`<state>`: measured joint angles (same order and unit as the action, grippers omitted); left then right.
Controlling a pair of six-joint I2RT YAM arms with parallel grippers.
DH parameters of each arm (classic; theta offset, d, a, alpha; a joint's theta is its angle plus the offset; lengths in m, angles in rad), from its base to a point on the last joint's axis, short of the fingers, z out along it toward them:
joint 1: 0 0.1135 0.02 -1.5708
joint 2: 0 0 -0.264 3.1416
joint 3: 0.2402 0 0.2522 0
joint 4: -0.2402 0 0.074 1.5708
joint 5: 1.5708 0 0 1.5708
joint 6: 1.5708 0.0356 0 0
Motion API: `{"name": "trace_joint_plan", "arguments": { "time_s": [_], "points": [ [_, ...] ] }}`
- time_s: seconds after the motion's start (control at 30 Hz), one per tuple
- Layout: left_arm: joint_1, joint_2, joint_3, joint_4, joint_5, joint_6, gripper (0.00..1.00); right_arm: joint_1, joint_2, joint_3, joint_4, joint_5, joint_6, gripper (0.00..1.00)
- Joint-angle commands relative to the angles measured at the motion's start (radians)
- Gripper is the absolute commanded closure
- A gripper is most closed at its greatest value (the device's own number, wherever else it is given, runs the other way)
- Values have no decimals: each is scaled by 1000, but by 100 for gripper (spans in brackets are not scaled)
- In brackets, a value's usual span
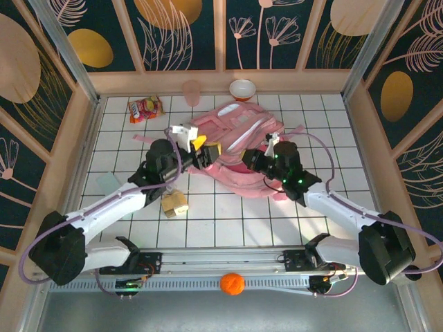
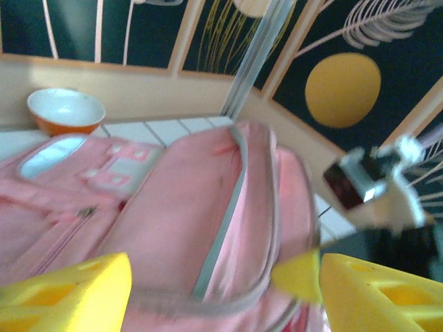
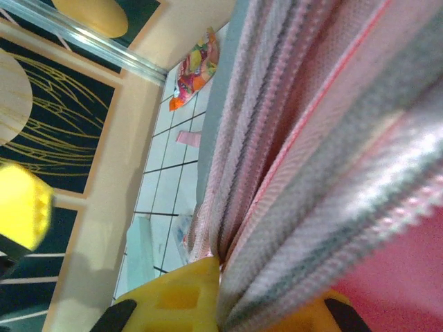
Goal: Pack books, pencil case, and school supplies into a backpack
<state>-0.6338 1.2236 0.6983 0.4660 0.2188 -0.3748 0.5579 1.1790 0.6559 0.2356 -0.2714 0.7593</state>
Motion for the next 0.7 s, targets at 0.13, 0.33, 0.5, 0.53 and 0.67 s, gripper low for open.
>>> {"name": "trace_joint_plan", "arguments": {
  "time_s": [0.13, 0.33, 0.5, 0.53, 0.67],
  "points": [
    [-3, 18, -218, 204, 146, 210, 37, -95, -42, 190, -113, -226, -156, 100],
    [-3, 164, -200, 287, 179, 279, 39, -118, -40, 244, -180, -260, -191, 100],
    [-13, 262, -158, 341, 224, 283, 39, -120, -24, 233, -150, -298, -173, 100],
    [-17, 272, -157, 356, 227, 280, 39, -120, -20, 233, -141, -304, -168, 100],
    [-47, 311, -139, 402, 237, 281, 39, -121, 9, 246, -126, -335, -158, 100]
  ]
}}
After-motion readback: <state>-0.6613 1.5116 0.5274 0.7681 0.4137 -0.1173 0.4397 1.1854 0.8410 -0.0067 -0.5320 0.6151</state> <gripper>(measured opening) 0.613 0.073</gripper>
